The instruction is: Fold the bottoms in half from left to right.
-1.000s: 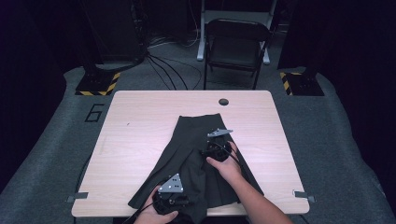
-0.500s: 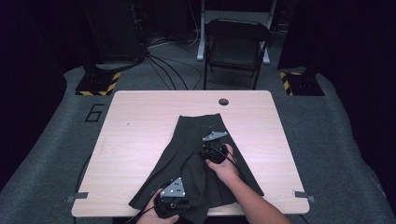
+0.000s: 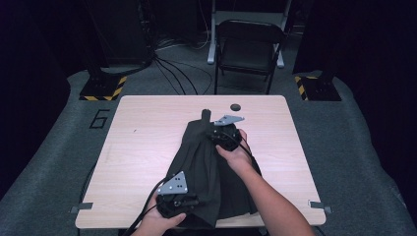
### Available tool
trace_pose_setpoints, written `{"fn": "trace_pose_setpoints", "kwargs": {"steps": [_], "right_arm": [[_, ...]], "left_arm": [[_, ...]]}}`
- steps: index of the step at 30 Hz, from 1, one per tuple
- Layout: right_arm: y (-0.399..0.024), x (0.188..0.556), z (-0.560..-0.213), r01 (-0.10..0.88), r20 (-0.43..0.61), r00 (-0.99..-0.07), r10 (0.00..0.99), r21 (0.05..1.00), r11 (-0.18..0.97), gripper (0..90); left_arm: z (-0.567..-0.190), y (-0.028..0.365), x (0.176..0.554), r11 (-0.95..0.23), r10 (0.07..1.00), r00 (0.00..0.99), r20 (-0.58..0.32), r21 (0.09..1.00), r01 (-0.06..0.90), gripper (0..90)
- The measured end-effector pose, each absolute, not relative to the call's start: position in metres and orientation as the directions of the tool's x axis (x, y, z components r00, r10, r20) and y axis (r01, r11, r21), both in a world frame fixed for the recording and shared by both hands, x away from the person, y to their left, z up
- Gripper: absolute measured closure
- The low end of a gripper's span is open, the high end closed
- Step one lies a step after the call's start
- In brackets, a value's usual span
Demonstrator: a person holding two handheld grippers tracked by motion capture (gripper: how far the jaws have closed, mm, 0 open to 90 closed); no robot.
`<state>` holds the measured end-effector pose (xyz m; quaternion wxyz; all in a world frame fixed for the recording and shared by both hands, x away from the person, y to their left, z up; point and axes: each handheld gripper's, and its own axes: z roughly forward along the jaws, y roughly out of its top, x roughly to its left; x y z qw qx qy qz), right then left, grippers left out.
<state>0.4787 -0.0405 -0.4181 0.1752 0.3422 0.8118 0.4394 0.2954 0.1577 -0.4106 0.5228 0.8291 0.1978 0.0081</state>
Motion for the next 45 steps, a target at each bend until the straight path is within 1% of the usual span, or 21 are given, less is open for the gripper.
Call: {"fn": "trace_pose_setpoints", "kwargs": {"steps": [4, 9, 13, 15, 16, 21, 26, 29, 31, 33, 35, 37, 39, 43, 44, 45], "right_arm": [[-0.037, 0.484, -0.39, 0.35, -0.012, -0.707, 0.707, 0.863, 0.364, 79.9], [-0.04, 0.491, -0.358, 0.319, -0.021, -0.703, 0.711, 0.884, 0.342, 79.9], [-0.053, 0.496, -0.347, 0.314, -0.006, -0.686, 0.727, 0.899, 0.304, 79.8], [-0.068, 0.5, -0.347, 0.347, 0.025, -0.666, 0.746, 0.895, 0.28, 79.8], [-0.068, 0.5, -0.347, 0.347, 0.025, -0.666, 0.746, 0.895, 0.28, 79.8], [-0.097, 0.507, -0.364, 0.41, 0.026, -0.628, 0.777, 0.86, 0.303, 79.7], [-0.123, 0.512, -0.395, 0.472, -0.012, -0.59, 0.808, 0.806, 0.356, 79.5], [-0.135, 0.516, -0.417, 0.514, -0.024, -0.556, 0.831, 0.775, 0.367, 79.3], [-0.141, 0.521, -0.429, 0.526, -0.035, -0.543, 0.839, 0.764, 0.373, 79.3], [-0.145, 0.524, -0.436, 0.551, -0.019, -0.522, 0.853, 0.756, 0.353, 79.2], [-0.15, 0.528, -0.447, 0.576, -0.008, -0.503, 0.864, 0.742, 0.342, 79.2], [-0.154, 0.53, -0.456, 0.592, -0.004, -0.487, 0.874, 0.733, 0.333, 79.0], [-0.155, 0.531, -0.463, 0.603, -0.017, -0.489, 0.872, 0.716, 0.352, 78.9], [-0.155, 0.531, -0.475, 0.62, -0.029, -0.476, 0.879, 0.698, 0.358, 78.6], [-0.156, 0.531, -0.478, 0.622, -0.033, -0.477, 0.878, 0.694, 0.364, 78.6], [-0.156, 0.531, -0.481, 0.627, -0.035, -0.473, 0.88, 0.689, 0.364, 78.4]], "left_arm": [[-0.39, 0.154, 0.299, -0.34, 0.335, 0.927, -0.17, 0.896, 0.287, 86.3], [-0.37, 0.145, 0.305, -0.311, 0.335, 0.93, -0.147, 0.915, 0.257, 86.2], [-0.366, 0.133, 0.31, -0.303, 0.342, 0.929, -0.139, 0.92, 0.25, 86.2], [-0.366, 0.126, 0.314, -0.298, 0.338, 0.929, -0.148, 0.92, 0.255, 86.1], [-0.367, 0.122, 0.316, -0.3, 0.34, 0.927, -0.155, 0.917, 0.264, 86.1], [-0.38, 0.098, 0.327, -0.333, 0.329, 0.929, -0.169, 0.9, 0.281, 85.9], [-0.406, 0.067, 0.336, -0.39, 0.322, 0.929, -0.185, 0.867, 0.308, 85.5], [-0.424, 0.049, 0.342, -0.422, 0.319, 0.925, -0.204, 0.844, 0.331, 84.2], [-0.433, 0.041, 0.343, -0.441, 0.317, 0.925, -0.21, 0.831, 0.34, 82.7], [-0.441, 0.035, 0.344, -0.459, 0.314, 0.925, -0.214, 0.819, 0.345, 80.8], [-0.447, 0.031, 0.342, -0.479, 0.304, 0.928, -0.216, 0.807, 0.345, 75.2], [-0.446, 0.035, 0.338, -0.478, 0.296, 0.932, -0.209, 0.812, 0.334, 69.0], [-0.442, 0.044, 0.335, -0.468, 0.311, 0.929, -0.199, 0.819, 0.332, 64.4], [-0.421, 0.082, 0.335, -0.409, 0.376, 0.911, -0.168, 0.853, 0.326, 56.3], [-0.415, 0.098, 0.336, -0.405, 0.409, 0.902, -0.135, 0.859, 0.312, 54.8], [-0.412, 0.111, 0.337, -0.394, 0.446, 0.887, -0.12, 0.864, 0.315, 53.1]]}}
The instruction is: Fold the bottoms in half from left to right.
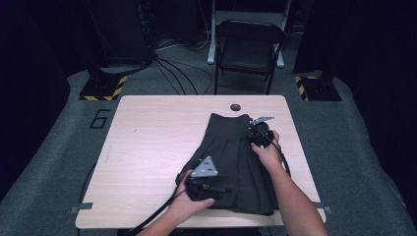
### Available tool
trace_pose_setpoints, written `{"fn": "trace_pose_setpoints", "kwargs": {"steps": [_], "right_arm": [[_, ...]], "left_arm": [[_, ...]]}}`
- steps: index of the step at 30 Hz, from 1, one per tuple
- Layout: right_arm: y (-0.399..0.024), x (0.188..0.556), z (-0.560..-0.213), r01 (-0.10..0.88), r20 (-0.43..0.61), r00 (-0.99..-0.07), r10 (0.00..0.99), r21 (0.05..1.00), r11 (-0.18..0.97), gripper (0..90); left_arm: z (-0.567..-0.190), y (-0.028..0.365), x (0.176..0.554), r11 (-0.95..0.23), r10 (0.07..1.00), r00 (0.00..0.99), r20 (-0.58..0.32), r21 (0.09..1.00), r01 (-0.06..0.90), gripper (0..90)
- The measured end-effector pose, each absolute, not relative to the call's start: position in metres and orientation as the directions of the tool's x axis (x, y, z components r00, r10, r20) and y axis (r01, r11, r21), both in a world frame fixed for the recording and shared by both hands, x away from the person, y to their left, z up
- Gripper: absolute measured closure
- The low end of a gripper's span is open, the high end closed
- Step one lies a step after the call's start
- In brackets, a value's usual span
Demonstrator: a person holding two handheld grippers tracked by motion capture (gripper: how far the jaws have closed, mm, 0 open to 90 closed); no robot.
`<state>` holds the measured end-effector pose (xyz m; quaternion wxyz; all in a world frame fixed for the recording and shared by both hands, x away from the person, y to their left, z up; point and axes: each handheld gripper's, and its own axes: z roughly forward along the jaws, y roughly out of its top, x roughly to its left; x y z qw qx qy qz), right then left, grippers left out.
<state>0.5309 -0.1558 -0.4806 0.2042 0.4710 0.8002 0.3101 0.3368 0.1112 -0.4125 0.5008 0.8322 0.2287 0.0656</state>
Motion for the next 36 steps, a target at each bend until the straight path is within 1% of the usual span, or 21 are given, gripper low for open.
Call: {"fn": "trace_pose_setpoints", "kwargs": {"steps": [1, 5, 7, 11, 14, 18, 20, 24, 27, 28, 31, 32, 34, 36], "right_arm": [[-0.156, 0.531, -0.483, 0.633, -0.035, -0.469, 0.882, 0.683, 0.364, 78.4], [-0.155, 0.531, -0.486, 0.64, -0.043, -0.461, 0.886, 0.675, 0.366, 78.0], [-0.155, 0.531, -0.486, 0.647, -0.035, -0.458, 0.888, 0.672, 0.36, 78.0], [-0.155, 0.532, -0.488, 0.649, -0.045, -0.459, 0.887, 0.666, 0.369, 77.9], [-0.154, 0.532, -0.49, 0.659, -0.031, -0.447, 0.894, 0.664, 0.353, 77.7], [-0.154, 0.532, -0.49, 0.66, -0.033, -0.444, 0.896, 0.664, 0.352, 77.3], [-0.153, 0.531, -0.49, 0.671, -0.022, -0.431, 0.902, 0.661, 0.337, 77.2], [-0.154, 0.532, -0.492, 0.657, -0.031, -0.44, 0.897, 0.67, 0.345, 77.1], [-0.156, 0.53, -0.495, 0.658, -0.013, -0.435, 0.901, 0.678, 0.327, 76.9], [-0.156, 0.529, -0.496, 0.663, -0.004, -0.429, 0.903, 0.678, 0.318, 76.9], [-0.158, 0.528, -0.496, 0.662, 0.004, -0.424, 0.906, 0.684, 0.307, 77.2], [-0.159, 0.528, -0.496, 0.657, 0.002, -0.431, 0.902, 0.686, 0.312, 77.4], [-0.16, 0.527, -0.496, 0.652, -0.004, -0.434, 0.901, 0.689, 0.317, 77.6], [-0.16, 0.527, -0.496, 0.651, -0.005, -0.435, 0.901, 0.689, 0.318, 77.7]], "left_arm": [[-0.411, 0.122, 0.338, -0.389, 0.466, 0.878, -0.111, 0.865, 0.316, 51.7], [-0.415, 0.18, 0.348, -0.367, 0.601, 0.793, -0.097, 0.849, 0.381, 48.4], [-0.422, 0.201, 0.35, -0.359, 0.629, 0.77, -0.107, 0.839, 0.41, 48.1], [-0.443, 0.224, 0.353, -0.383, 0.658, 0.747, -0.092, 0.813, 0.438, 48.4], [-0.457, 0.23, 0.353, -0.396, 0.662, 0.744, -0.09, 0.801, 0.449, 49.1], [-0.466, 0.232, 0.352, -0.375, 0.655, 0.746, -0.125, 0.803, 0.464, 48.0], [-0.466, 0.229, 0.354, -0.369, 0.653, 0.747, -0.123, 0.81, 0.455, 45.8], [-0.465, 0.218, 0.367, -0.335, 0.666, 0.731, -0.15, 0.815, 0.472, 42.6], [-0.468, 0.21, 0.376, -0.363, 0.674, 0.728, -0.128, 0.801, 0.477, 41.7], [-0.47, 0.208, 0.377, -0.366, 0.677, 0.724, -0.132, 0.793, 0.487, 42.7], [-0.48, 0.207, 0.379, -0.396, 0.673, 0.725, -0.146, 0.757, 0.52, 55.5], [-0.481, 0.208, 0.378, -0.409, 0.667, 0.732, -0.141, 0.752, 0.518, 61.3], [-0.484, 0.21, 0.375, -0.413, 0.666, 0.731, -0.149, 0.743, 0.527, 70.0], [-0.486, 0.213, 0.373, -0.419, 0.664, 0.733, -0.149, 0.738, 0.529, 77.0]]}}
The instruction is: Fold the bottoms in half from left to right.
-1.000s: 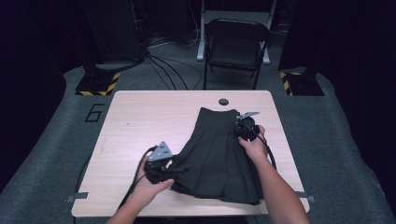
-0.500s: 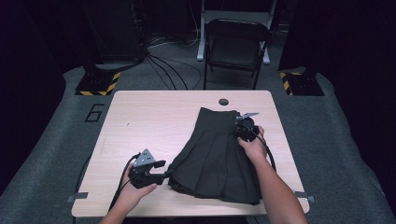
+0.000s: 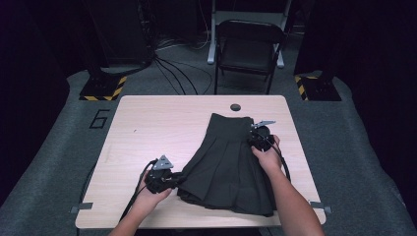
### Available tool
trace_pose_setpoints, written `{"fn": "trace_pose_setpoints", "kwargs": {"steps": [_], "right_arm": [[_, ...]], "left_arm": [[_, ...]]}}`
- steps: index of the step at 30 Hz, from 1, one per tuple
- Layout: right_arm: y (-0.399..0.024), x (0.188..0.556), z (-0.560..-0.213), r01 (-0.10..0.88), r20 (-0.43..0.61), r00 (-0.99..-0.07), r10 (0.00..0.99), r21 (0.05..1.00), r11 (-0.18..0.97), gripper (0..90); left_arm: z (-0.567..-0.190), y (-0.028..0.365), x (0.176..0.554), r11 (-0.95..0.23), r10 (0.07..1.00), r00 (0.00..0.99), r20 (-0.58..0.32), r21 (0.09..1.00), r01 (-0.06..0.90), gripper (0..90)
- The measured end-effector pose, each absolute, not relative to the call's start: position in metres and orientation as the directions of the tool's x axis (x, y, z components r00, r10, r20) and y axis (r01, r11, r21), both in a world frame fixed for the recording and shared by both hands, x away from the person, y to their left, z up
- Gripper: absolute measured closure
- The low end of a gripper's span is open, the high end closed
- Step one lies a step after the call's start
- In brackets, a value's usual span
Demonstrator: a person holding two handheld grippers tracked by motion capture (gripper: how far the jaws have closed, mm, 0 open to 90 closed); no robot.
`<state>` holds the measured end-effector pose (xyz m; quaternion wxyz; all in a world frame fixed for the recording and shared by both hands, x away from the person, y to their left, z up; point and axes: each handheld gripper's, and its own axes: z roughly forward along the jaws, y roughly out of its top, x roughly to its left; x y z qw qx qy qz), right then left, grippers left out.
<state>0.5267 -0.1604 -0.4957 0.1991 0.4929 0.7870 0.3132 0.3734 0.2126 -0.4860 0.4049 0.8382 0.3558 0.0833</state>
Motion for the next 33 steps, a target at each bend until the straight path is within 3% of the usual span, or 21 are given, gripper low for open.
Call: {"fn": "trace_pose_setpoints", "kwargs": {"steps": [6, 19, 25, 29, 33], "right_arm": [[-0.159, 0.523, -0.493, 0.623, -0.038, -0.432, 0.901, 0.71, 0.328, 78.7], [-0.171, 0.521, -0.479, 0.579, -0.013, -0.396, 0.918, 0.773, 0.261, 79.3], [-0.169, 0.525, -0.493, 0.634, -0.019, -0.374, 0.927, 0.725, 0.27, 78.9], [-0.174, 0.527, -0.502, 0.661, 0.011, -0.359, 0.933, 0.709, 0.245, 77.4], [-0.175, 0.527, -0.503, 0.671, 0.008, -0.344, 0.939, 0.702, 0.239, 69.4]], "left_arm": [[-0.481, 0.217, 0.362, -0.418, 0.668, 0.732, -0.135, 0.746, 0.519, 85.8], [-0.442, 0.235, 0.326, -0.346, 0.665, 0.734, -0.141, 0.812, 0.469, 87.5], [-0.465, 0.223, 0.322, -0.4, 0.612, 0.761, -0.214, 0.746, 0.532, 81.5], [-0.475, 0.217, 0.317, -0.448, 0.596, 0.778, -0.197, 0.723, 0.526, 78.1], [-0.473, 0.22, 0.321, -0.421, 0.615, 0.764, -0.195, 0.738, 0.528, 69.6]]}}
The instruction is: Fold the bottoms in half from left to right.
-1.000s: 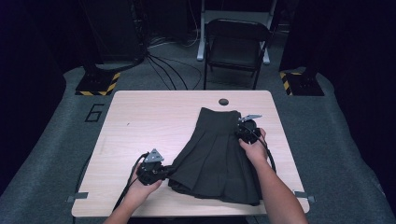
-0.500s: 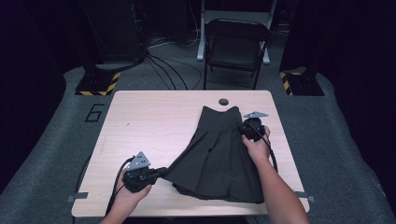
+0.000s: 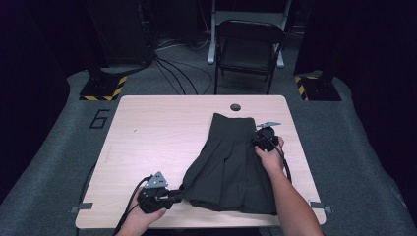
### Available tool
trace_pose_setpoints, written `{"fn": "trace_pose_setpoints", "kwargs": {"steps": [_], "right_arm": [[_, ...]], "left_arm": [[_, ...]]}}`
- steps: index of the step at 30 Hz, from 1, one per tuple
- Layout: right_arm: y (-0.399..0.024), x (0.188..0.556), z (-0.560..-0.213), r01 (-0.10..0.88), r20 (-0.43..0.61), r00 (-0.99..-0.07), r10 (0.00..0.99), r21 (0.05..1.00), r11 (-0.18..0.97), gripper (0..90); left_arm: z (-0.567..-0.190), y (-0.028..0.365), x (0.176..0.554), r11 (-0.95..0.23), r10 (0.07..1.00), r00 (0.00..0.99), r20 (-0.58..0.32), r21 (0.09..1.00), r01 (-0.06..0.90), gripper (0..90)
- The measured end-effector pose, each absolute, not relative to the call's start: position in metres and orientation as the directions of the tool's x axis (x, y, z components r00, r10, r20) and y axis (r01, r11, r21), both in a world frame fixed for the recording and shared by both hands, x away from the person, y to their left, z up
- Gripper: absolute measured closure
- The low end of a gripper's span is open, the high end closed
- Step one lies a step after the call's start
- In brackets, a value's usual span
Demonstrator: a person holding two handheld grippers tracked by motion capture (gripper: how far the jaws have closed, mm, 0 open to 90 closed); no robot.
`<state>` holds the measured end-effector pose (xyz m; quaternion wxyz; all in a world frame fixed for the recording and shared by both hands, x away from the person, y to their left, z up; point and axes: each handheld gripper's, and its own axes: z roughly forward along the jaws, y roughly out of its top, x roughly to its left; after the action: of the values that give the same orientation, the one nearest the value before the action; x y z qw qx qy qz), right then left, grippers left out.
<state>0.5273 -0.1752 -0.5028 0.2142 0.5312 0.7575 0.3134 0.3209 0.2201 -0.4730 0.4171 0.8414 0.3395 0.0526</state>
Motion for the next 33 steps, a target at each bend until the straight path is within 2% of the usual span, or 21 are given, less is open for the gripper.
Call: {"fn": "trace_pose_setpoints", "kwargs": {"steps": [2, 9, 23, 28, 33], "right_arm": [[-0.177, 0.528, -0.503, 0.668, 0.002, -0.341, 0.94, 0.704, 0.241, 64.3], [-0.182, 0.53, -0.505, 0.691, 0.042, -0.307, 0.951, 0.697, 0.192, 53.3], [-0.186, 0.532, -0.51, 0.698, 0.065, -0.3, 0.952, 0.695, 0.173, 46.5], [-0.185, 0.532, -0.51, 0.682, 0.03, -0.308, 0.951, 0.704, 0.199, 44.2], [-0.187, 0.532, -0.511, 0.689, 0.048, -0.3, 0.953, 0.702, 0.182, 41.4]], "left_arm": [[-0.472, 0.221, 0.324, -0.4, 0.628, 0.753, -0.196, 0.749, 0.529, 59.8], [-0.473, 0.215, 0.34, -0.353, 0.671, 0.715, -0.193, 0.765, 0.538, 43.6], [-0.505, 0.173, 0.354, -0.432, 0.641, 0.742, -0.197, 0.706, 0.561, 33.1], [-0.511, 0.169, 0.353, -0.426, 0.65, 0.737, -0.187, 0.714, 0.556, 30.7], [-0.515, 0.163, 0.352, -0.433, 0.659, 0.734, -0.163, 0.716, 0.547, 26.4]]}}
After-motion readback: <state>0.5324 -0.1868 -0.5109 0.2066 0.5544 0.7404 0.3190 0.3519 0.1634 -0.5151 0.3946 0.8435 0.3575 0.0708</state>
